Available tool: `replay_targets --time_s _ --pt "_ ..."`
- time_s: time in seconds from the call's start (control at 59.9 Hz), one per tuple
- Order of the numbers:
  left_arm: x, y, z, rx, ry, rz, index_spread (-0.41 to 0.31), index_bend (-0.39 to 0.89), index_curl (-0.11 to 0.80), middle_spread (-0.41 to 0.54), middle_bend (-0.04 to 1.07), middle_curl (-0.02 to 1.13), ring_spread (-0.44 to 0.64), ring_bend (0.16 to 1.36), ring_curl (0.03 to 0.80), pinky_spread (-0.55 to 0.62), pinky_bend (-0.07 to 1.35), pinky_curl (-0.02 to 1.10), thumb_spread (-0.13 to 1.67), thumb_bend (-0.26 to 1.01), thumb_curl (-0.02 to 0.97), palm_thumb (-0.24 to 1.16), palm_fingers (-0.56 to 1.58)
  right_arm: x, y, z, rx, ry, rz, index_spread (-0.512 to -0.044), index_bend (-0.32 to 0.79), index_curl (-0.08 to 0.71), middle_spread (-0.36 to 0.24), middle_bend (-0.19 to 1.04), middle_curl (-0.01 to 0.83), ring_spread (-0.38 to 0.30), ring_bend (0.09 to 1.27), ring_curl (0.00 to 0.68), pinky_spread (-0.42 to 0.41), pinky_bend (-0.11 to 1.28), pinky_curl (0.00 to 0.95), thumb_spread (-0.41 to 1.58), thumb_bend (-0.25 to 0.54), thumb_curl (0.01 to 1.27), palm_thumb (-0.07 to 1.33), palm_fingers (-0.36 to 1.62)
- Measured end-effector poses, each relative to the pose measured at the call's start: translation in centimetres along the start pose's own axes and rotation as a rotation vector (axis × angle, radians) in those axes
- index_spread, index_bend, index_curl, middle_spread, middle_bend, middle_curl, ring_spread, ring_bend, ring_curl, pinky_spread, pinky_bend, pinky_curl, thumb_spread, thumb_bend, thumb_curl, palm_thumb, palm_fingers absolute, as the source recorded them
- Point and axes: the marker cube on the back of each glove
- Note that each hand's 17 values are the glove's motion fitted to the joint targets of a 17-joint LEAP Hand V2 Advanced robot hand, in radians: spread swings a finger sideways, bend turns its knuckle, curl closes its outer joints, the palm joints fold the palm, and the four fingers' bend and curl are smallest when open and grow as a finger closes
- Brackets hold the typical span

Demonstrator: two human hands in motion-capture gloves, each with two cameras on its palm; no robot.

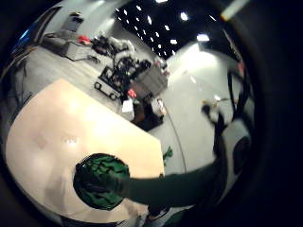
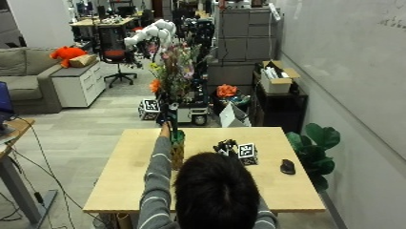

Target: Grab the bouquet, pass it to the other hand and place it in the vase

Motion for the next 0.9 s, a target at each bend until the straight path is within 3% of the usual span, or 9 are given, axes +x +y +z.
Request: replay_targets --time_s 0.033,0.05,0.067,0.117,0.217,0.367,0.517,0.701,0.901 --pt "-0.1 0.6 0.1 -0.13 0.047 0.112 -0.307 0.22 0.516 -0.349 0.77 0.55 -0.37 0.89 0.475 -0.44 0.74 0.48 1.0 -0.09 0.518 0.47 1.22 0.0 -0.1 -0.1 0.009 0.01 -0.015 -0.221 0.14 0.333 -0.125 0.33 0.46 -0.215 0.5 0.421 -0.163 0.31 0.357 1.02 -0.025 0.44 0.63 1.16" --pt "-0.2 0.8 0.0 -0.167 0.073 0.147 -0.202 -0.13 0.414 -0.295 0.74 0.55 -0.33 0.87 0.465 -0.35 0.69 0.46 0.96 -0.15 0.484 0.35 0.65 -0.1 -0.1 -0.1 0.015 0.008 -0.035 -0.221 0.14 0.334 -0.125 0.33 0.46 -0.215 0.5 0.42 -0.156 0.31 0.359 1.02 -0.025 0.44 0.63 1.16" --pt "-0.4 1.1 -0.2 -0.183 0.102 0.166 -0.154 -0.07 0.423 -0.212 0.68 0.56 -0.24 0.82 0.494 -0.22 0.6 0.48 0.93 -0.15 0.469 0.3 0.14 -0.3 -0.1 -0.1 0.018 -0.001 -0.058 -0.221 0.14 0.335 -0.125 0.33 0.461 -0.215 0.5 0.42 -0.154 0.3 0.357 1.02 -0.025 0.44 0.63 1.16" --pt "-1.5 2.1 -1.5 -0.165 0.117 0.128 -0.053 0.0 0.386 0.007 0.47 0.55 -0.04 0.8 0.519 0.02 0.66 0.53 0.86 -0.12 0.443 0.21 -0.33 -1.0 0.1 -0.2 0.006 -0.053 -0.103 -0.22 0.14 0.337 -0.125 0.33 0.462 -0.217 0.5 0.421 -0.147 0.29 0.355 1.02 -0.025 0.44 0.63 1.15" --pt "-4.1 3.4 -4.3 -0.139 0.039 0.012 0.056 0.0 0.268 0.241 0.25 0.35 0.2 0.68 0.349 0.26 0.56 0.38 0.77 -0.07 0.419 0.14 -0.27 -0.8 0.6 -0.6 0.001 -0.023 -0.023 -0.219 0.14 0.341 -0.126 0.33 0.462 -0.218 0.49 0.421 -0.13 0.26 0.353 1.02 -0.027 0.43 0.62 1.15" --pt "-5.3 4.8 -8.1 -0.101 -0.021 -0.102 0.119 0.02 0.166 0.392 0.18 0.29 0.35 0.64 0.303 0.42 0.52 0.34 0.71 -0.05 0.402 0.11 -0.24 -1.7 1.0 -1.5 0.008 -0.017 -0.02 -0.219 0.15 0.35 -0.12 0.33 0.463 -0.219 0.49 0.42 -0.115 0.24 0.352 1.02 -0.027 0.43 0.62 1.15" --pt "-2.8 5.4 -10.5 -0.104 0.121 -0.11 0.12 0.05 0.116 0.446 0.18 0.28 0.41 0.61 0.285 0.48 0.5 0.32 0.68 -0.05 0.392 0.1 -0.21 -1.1 0.9 -2.7 0.048 0.056 0.061 -0.219 0.14 0.353 -0.116 0.32 0.464 -0.22 0.48 0.421 -0.11 0.22 0.354 1.02 -0.025 0.43 0.63 1.15" --pt "-8.7 1.7 -10.6 -0.069 0.062 -0.189 0.114 0.07 0.094 0.456 0.17 0.27 0.44 0.58 0.27 0.51 0.46 0.31 0.67 -0.04 0.382 0.08 -0.18 1.3 -1.4 -5.0 0.187 0.298 -0.067 -0.219 0.14 0.355 -0.115 0.32 0.466 -0.221 0.48 0.422 -0.109 0.21 0.359 1.02 -0.025 0.43 0.63 1.15" --pt "-8.9 1.4 -11.8 -0.02 0.068 -0.183 0.109 0.08 0.088 0.456 0.18 0.26 0.45 0.58 0.266 0.5 0.42 0.31 0.68 -0.04 0.378 0.09 -0.15 -3.1 0.9 -3.4 0.033 -0.024 -0.019 -0.219 0.14 0.355 -0.114 0.31 0.465 -0.221 0.48 0.423 -0.097 0.19 0.36 1.03 -0.024 0.43 0.63 1.15"
